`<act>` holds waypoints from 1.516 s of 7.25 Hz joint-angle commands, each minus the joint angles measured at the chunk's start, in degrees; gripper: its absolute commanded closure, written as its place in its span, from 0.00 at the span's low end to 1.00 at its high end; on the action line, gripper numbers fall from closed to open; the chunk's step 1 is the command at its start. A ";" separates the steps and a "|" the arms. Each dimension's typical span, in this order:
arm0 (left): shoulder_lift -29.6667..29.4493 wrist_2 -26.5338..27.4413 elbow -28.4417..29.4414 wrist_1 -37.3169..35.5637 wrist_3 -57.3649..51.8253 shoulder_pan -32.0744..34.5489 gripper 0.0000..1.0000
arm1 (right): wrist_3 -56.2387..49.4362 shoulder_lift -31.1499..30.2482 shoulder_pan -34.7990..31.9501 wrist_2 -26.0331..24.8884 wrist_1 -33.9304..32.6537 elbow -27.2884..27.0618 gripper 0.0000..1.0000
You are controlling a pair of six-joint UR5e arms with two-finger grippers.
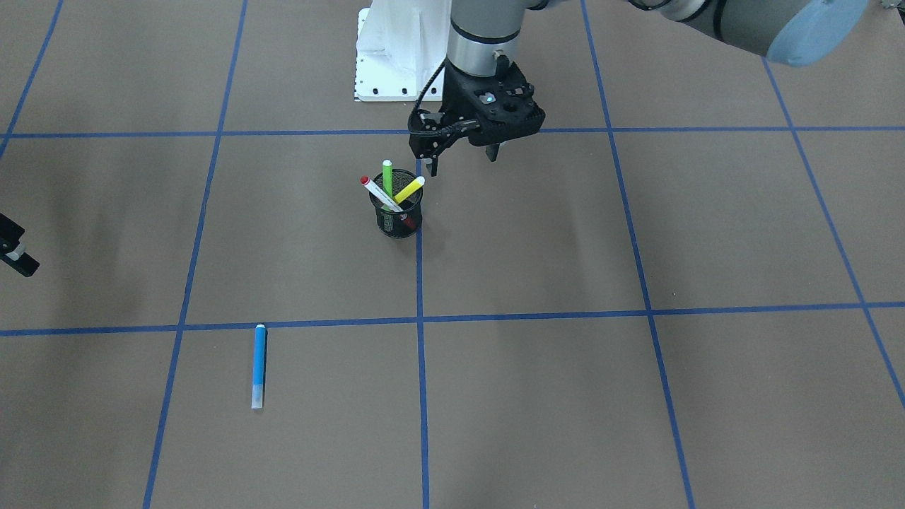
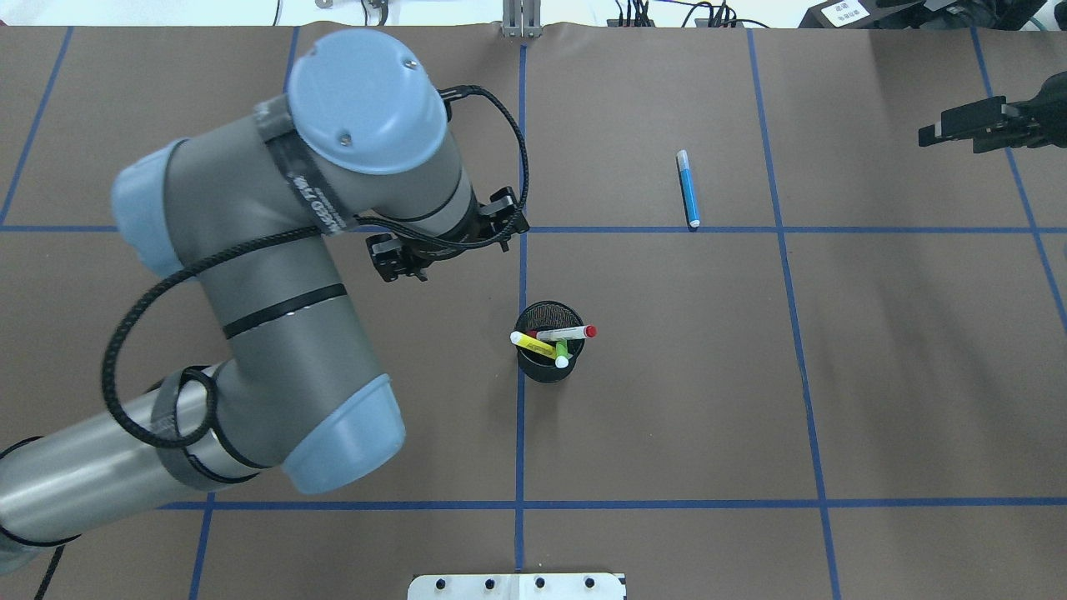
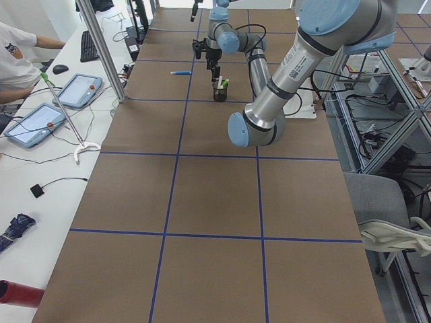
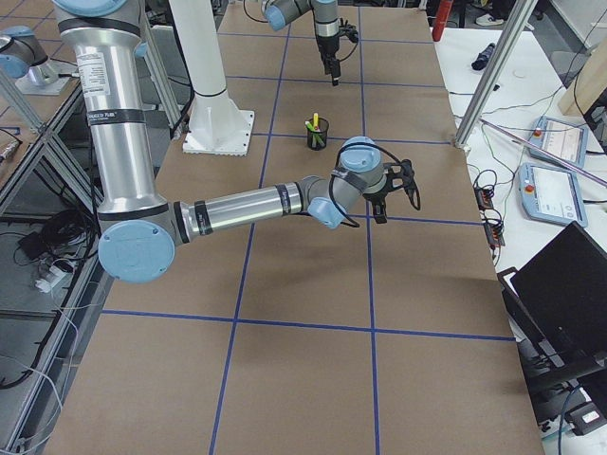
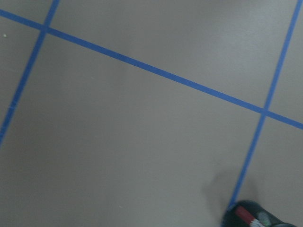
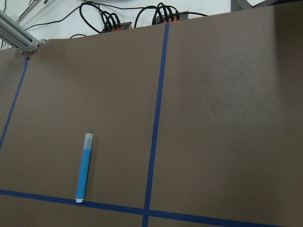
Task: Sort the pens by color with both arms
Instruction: 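Move the left gripper over the cup while the right arm withdraws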
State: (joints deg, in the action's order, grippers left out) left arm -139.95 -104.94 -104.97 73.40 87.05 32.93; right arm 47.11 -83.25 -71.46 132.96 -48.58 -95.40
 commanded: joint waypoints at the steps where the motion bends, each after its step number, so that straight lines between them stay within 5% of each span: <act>1: -7.93 2.55 6.67 -3.67 1.09 -1.73 0.02 | -0.97 -0.68 -0.08 0.01 -0.20 0.04 0.00; 5: -19.64 7.03 20.39 -7.66 6.37 -4.54 0.01 | -1.59 -1.21 -0.61 0.01 -0.29 0.13 0.00; 11: -24.31 11.16 32.00 -9.41 8.13 -9.02 0.01 | -2.20 -2.09 -0.61 0.01 -0.20 0.13 0.01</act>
State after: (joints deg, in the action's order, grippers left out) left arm -162.88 -94.27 -76.06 64.09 95.44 24.43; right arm 45.40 -85.20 -72.11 132.98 -48.74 -95.35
